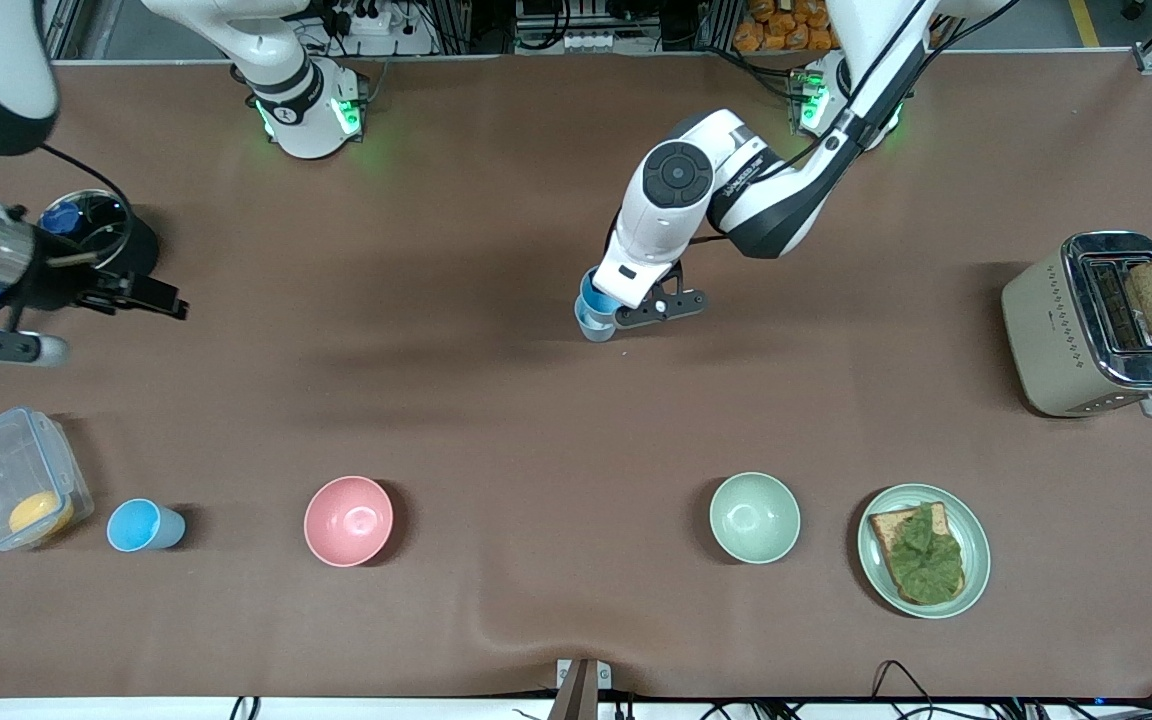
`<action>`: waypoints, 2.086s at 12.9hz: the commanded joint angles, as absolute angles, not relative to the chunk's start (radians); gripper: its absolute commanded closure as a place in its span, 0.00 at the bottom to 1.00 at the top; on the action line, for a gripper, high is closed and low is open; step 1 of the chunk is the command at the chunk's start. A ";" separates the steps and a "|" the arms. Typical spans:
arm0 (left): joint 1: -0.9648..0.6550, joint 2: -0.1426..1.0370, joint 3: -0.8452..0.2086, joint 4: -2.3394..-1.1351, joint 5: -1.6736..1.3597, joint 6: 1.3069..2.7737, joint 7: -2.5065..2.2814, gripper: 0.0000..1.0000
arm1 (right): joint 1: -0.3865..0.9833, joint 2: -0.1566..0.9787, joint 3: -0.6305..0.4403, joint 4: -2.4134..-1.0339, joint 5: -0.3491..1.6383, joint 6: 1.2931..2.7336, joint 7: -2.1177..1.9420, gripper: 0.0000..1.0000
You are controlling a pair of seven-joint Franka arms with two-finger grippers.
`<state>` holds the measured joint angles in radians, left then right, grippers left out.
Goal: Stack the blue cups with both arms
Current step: 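Lower the held cup into the placed cup and open the left gripper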
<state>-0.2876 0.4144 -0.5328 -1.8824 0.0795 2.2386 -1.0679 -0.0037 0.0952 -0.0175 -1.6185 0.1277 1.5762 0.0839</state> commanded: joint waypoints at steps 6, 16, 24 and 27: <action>-0.308 0.436 -0.531 -1.888 0.112 2.290 -1.117 1.00 | -0.077 0.083 0.025 -1.520 0.055 1.493 -0.002 0.00; -0.319 0.472 -0.529 -1.885 0.161 2.298 -1.137 1.00 | -0.074 0.089 0.025 -1.502 -0.021 1.489 -0.006 0.00; -0.212 0.347 -0.522 -1.781 0.184 2.145 -1.091 0.00 | -0.077 0.095 0.020 -1.483 -0.028 1.500 -0.074 0.00; -0.089 0.296 -0.525 -1.631 0.196 1.935 -0.923 0.00 | -0.067 0.094 0.023 -1.482 -0.028 1.502 -0.074 0.00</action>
<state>-0.1576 0.3340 -0.5159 -1.7033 0.1752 2.0511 -1.0091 -0.0597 0.0878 0.0087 -1.5021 -0.0093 1.5075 -0.0611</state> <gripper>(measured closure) 0.000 0.000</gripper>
